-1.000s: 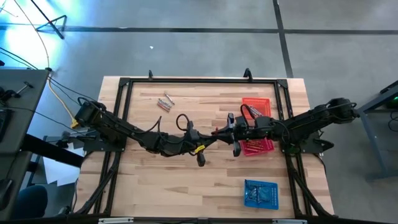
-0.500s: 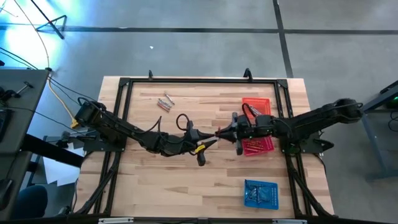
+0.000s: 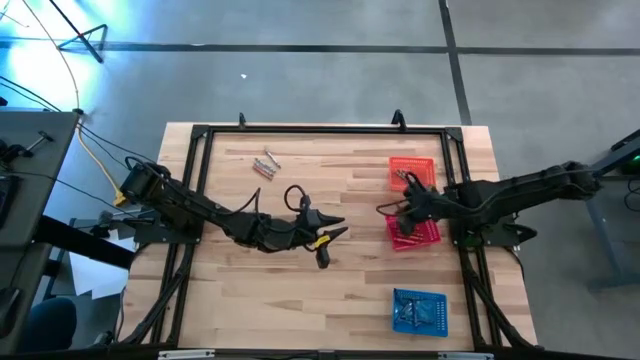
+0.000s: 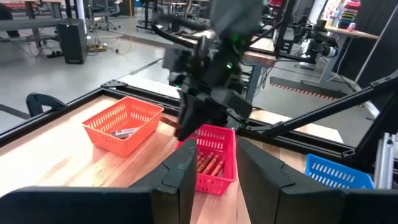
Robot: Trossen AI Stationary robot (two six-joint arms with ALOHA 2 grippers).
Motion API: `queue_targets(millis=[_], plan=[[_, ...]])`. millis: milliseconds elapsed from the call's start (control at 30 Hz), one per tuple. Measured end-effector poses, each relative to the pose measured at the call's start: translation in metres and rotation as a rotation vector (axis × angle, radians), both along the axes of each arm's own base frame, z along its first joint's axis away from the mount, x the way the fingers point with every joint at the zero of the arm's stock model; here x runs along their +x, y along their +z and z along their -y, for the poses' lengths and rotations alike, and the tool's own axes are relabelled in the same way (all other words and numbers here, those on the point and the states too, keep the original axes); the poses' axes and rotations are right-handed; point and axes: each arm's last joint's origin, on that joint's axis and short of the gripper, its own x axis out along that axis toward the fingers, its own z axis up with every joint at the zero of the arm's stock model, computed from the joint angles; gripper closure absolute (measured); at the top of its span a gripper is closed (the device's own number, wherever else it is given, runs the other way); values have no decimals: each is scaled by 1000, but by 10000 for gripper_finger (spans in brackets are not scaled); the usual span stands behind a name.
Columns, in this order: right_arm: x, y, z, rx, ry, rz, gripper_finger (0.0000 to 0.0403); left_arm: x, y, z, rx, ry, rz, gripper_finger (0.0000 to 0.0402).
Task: Sort crayons
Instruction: Put the orange crayon into the red bin
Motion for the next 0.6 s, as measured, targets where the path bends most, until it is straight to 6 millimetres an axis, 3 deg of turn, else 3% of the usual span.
queue_targets(millis=[233, 600], plan=[[-13, -8, -7, 90, -38, -142, 400, 0, 0, -1, -1, 2, -1, 302], [-15, -14, -20, 186, -20, -207, 399, 0, 0, -1, -1, 2, -2, 302]])
